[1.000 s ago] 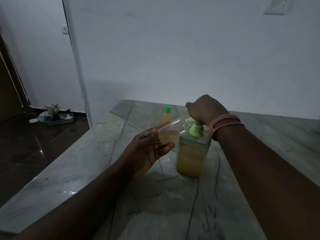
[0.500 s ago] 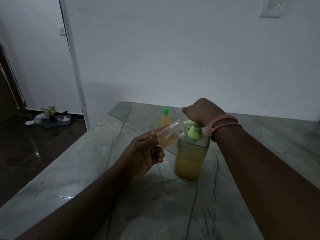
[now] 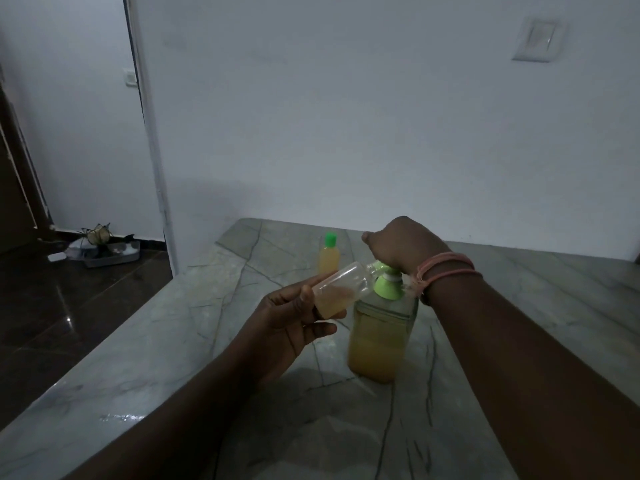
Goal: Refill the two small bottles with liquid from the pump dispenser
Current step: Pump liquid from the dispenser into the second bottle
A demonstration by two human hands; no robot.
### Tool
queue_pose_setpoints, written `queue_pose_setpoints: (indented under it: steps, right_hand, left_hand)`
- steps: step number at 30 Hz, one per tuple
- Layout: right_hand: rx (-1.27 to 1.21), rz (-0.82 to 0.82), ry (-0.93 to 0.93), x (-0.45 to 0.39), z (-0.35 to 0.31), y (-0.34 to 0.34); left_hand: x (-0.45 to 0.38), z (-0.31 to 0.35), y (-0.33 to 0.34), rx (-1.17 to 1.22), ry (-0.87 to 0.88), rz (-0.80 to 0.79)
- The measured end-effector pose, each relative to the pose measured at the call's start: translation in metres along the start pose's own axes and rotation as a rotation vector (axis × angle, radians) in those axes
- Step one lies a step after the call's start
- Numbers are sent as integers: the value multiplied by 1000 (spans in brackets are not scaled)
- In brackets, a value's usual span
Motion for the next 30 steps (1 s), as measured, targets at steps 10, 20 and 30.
queue_pose_setpoints:
  steps: [10,20,30]
  right_hand:
    - [23,56,6,0,-3,-4]
    - [158,189,-24,4,-10,-11]
    - [55,116,32,2,-3,-4]
  left_hand:
    - [2,4,6,81,-17,21]
    - [2,4,6,89,-19,29]
    - [2,1,2,84,-20,56]
Point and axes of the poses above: each hand's wrist, its own x-axis away from the middle knuckle, its own y-axis out of the palm, z = x × y, the point moved 3 cm from there along -x, towards the middle knuckle, and after that the axes turned 14 degrees about y, right-handed, at the moved point
